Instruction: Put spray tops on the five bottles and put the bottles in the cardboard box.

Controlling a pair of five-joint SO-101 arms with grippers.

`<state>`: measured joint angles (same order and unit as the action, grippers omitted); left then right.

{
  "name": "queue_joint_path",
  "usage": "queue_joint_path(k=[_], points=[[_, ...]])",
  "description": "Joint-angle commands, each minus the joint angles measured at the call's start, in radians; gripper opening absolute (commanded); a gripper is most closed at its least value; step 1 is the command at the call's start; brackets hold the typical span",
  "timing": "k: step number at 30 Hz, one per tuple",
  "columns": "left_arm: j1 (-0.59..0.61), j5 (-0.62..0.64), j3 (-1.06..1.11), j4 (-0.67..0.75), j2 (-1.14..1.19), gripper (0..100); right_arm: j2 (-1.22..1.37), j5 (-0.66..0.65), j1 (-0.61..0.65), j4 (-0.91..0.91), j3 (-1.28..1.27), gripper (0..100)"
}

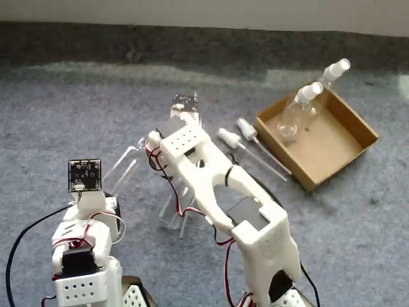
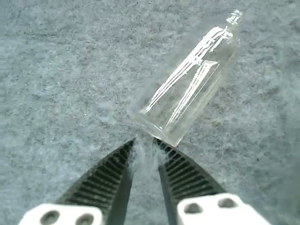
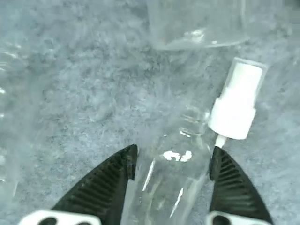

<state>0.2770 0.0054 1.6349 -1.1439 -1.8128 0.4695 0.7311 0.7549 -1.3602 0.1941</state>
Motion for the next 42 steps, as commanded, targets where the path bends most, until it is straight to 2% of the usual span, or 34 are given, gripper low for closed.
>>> queue_joint_path(k=[1,6,9,19,26,33,35,40,42], points=[[-0.004,-0.005,-0.051,0.018,-0.012,0,0.022,0.005,0.013,-0.013,0.054,19.6],[-0.004,-0.005,-0.051,0.018,-0.012,0,0.030,-0.025,-0.001,-0.019,0.056,6.9],[-0.004,-0.005,-0.051,0.018,-0.012,0,0.030,-0.055,-0.001,-0.042,0.056,4.3],[-0.005,-0.005,-0.050,0.018,-0.012,0,0.027,-0.060,-0.047,-0.203,0.114,2.8],[-0.005,-0.005,-0.050,0.018,-0.012,0,0.028,-0.060,-0.117,-0.407,0.421,0.5],[-0.005,-0.005,-0.050,0.018,-0.012,0,0.025,-0.063,-0.197,-0.406,0.610,0.5],[-0.005,-0.005,-0.050,0.018,-0.012,0,0.025,-0.129,-0.209,-0.406,0.619,0.5],[-0.005,-0.005,-0.050,0.018,-0.012,0,-0.077,-0.465,-0.188,-0.407,0.613,0.5],[-0.005,-0.005,-0.050,0.018,-0.012,0,-0.142,-0.496,-0.177,-0.407,0.608,0.5]])
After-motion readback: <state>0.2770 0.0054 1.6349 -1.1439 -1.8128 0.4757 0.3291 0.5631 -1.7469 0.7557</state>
